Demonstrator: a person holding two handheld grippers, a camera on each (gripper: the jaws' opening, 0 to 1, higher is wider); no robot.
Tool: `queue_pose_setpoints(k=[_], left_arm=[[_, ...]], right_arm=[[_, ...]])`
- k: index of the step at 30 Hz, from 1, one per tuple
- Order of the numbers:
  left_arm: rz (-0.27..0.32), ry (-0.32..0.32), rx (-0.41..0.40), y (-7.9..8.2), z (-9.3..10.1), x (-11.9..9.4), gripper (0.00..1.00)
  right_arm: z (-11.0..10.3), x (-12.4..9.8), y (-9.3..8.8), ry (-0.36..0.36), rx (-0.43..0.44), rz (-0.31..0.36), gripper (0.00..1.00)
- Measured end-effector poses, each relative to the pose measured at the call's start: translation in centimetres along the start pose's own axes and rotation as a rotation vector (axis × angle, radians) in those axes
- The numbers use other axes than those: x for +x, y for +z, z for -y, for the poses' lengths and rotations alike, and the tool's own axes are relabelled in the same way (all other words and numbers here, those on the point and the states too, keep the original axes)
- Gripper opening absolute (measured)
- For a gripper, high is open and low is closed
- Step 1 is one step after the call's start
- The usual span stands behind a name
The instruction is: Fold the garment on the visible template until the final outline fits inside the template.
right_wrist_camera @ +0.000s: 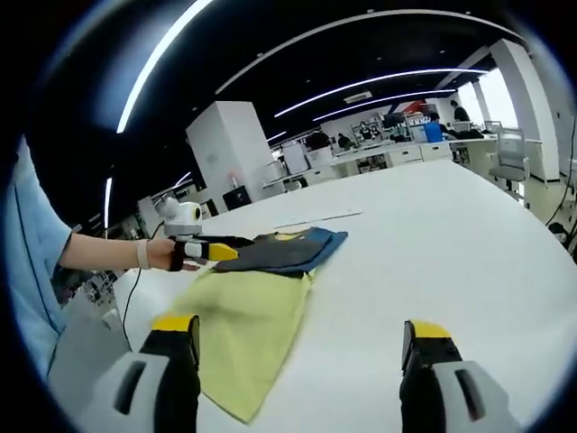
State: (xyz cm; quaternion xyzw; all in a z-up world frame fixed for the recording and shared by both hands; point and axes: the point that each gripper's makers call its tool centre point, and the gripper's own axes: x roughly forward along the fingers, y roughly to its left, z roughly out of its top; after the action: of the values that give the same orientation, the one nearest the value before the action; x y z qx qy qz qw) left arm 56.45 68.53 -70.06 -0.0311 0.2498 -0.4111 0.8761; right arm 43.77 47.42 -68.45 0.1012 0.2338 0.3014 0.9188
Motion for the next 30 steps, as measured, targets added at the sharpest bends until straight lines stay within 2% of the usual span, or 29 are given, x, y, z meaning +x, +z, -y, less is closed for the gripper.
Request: queue_pose_setpoints(k=[10, 21, 30], left_arm=[[0.023, 0.043, -0.014, -1.5, -1.1, -5.5, 0.98], [0.015, 0.085, -0.036, -3.3, -1.8, -9.3, 0.96], [0.014, 0.141, -0.064, -5.2, -2.9, -12.8, 0.96]], right_arm=[[-1.6, 1.8, 0.7, 0.043, -0.034, -0.012, 0.93], [-2.9, 3.7, 1.5, 0.079, -0.071, -0.024, 0.93], [-3.8, 4.2, 0.8, 0.105, -0.091, -0.060, 0.89]])
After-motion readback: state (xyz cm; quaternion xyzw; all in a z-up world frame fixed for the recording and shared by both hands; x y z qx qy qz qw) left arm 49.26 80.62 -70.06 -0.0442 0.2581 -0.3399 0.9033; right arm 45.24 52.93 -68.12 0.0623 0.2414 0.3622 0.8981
